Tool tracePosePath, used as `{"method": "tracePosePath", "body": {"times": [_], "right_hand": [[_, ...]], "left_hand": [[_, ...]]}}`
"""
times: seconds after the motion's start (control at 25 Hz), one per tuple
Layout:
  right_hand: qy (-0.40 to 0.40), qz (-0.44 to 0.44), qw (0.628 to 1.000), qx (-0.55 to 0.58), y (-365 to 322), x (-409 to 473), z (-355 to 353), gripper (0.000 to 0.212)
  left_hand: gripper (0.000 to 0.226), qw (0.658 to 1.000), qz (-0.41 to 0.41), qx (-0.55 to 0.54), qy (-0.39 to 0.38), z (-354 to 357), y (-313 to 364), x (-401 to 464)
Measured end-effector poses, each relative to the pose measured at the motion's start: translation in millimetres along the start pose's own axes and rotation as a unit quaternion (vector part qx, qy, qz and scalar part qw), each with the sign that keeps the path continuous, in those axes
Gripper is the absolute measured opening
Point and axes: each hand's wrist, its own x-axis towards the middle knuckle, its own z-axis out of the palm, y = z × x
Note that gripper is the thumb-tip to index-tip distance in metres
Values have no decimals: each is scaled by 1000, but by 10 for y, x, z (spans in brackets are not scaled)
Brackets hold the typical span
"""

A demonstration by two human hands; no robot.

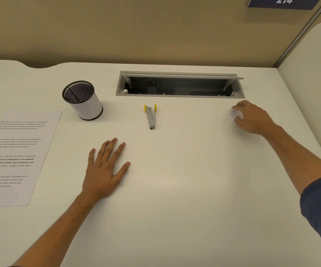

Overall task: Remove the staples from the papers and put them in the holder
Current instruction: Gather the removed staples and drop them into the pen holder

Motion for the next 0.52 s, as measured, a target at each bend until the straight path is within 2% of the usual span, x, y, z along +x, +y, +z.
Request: {"method": "tracePosePath", "body": {"times": [0.12,0.52], "right_hand": [[-18,19,1000,12,55,-39,-19,53],[8,-13,997,76,-45,26,-41,31]], "left_hand": [[64,1000,-1,1,0,5,-9,-3],[64,1000,1,1,4,2,-6,-7]]}}
